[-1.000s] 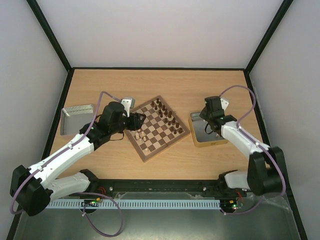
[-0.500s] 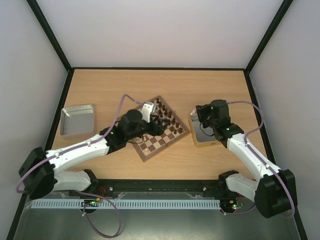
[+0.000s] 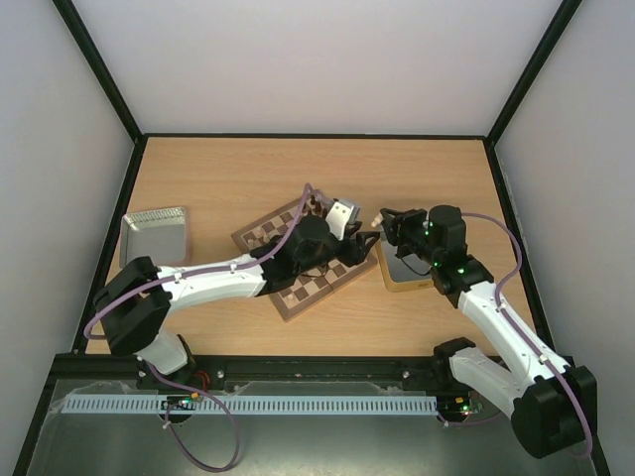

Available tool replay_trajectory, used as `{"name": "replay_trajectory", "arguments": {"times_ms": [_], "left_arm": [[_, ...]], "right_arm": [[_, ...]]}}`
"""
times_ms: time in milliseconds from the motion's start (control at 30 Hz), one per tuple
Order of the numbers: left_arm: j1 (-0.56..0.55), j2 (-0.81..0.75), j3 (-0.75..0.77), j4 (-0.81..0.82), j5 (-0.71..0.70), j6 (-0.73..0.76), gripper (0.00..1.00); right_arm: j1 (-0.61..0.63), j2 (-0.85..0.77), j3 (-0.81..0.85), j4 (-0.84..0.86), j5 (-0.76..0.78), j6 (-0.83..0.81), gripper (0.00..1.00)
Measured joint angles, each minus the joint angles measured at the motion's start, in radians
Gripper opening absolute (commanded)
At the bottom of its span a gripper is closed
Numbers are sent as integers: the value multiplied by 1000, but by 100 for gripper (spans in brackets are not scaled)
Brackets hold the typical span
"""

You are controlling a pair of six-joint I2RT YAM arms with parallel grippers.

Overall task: Set up the chess pieces on the board
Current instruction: Place the chess piece on the chessboard.

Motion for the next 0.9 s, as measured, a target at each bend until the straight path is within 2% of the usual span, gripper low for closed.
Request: {"name": "replay_trajectory", "arguments": {"times_ms": [300, 433, 600, 767, 900], "left_arm": [[-35, 81, 77, 34, -80, 51, 29], [-36, 100, 93, 27, -106, 64, 22], [-40, 104, 95, 20, -131, 71, 5], [-45, 104, 95, 18, -145, 81, 2], [-44, 103, 109, -26, -146, 82, 3]], "right_arm": [[0, -3, -22, 5, -43, 19, 7], [-1, -3, -23, 6, -44, 20, 7], [-2, -3, -26, 7, -38, 22, 7], [-2, -3, -25, 3, -25, -2, 7], [0, -3, 12, -41, 31, -114, 8]]}}
